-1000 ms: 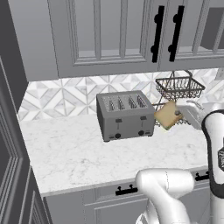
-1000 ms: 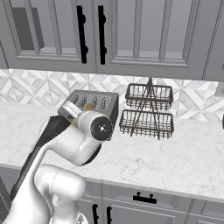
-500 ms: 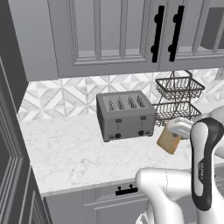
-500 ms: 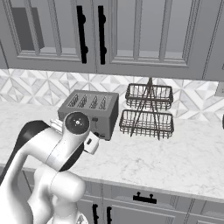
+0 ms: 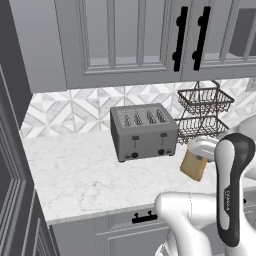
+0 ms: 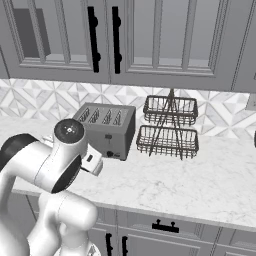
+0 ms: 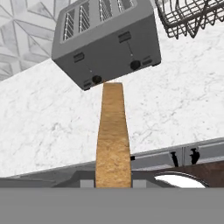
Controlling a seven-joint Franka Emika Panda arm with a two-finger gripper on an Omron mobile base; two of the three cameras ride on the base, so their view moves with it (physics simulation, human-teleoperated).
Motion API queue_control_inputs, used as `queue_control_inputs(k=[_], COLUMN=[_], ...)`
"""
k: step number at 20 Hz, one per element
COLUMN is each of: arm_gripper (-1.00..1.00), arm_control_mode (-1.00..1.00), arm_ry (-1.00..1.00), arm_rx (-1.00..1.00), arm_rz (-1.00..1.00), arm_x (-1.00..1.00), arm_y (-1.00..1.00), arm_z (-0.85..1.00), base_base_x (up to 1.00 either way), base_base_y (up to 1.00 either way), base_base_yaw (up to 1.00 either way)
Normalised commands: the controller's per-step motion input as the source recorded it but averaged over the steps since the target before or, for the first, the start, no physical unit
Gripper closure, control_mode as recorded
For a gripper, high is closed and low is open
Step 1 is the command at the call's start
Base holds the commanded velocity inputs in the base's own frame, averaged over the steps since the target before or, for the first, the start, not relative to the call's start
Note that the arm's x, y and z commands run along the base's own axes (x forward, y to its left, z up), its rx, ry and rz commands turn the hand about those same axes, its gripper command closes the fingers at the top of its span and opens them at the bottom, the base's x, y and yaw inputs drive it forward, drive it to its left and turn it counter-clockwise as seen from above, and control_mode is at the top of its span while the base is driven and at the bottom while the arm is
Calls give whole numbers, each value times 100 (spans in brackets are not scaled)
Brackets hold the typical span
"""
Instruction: Start the toaster. Once the lever pops up, take the bread to the plate on the dining counter.
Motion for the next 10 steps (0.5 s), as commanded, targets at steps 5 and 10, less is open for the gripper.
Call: queue_control_inputs(k=[5,10], arm_gripper=[100,100], arm_control_mode=[100,100], arm_ry=[0,0], arm_rx=[0,0], arm_rz=[0,0], arm_x=[0,0], arm_y=[0,0], arm_z=[0,0], base_base_x=[-54,-46], base_base_y=[3,-11], base_base_yaw=[-7,-43])
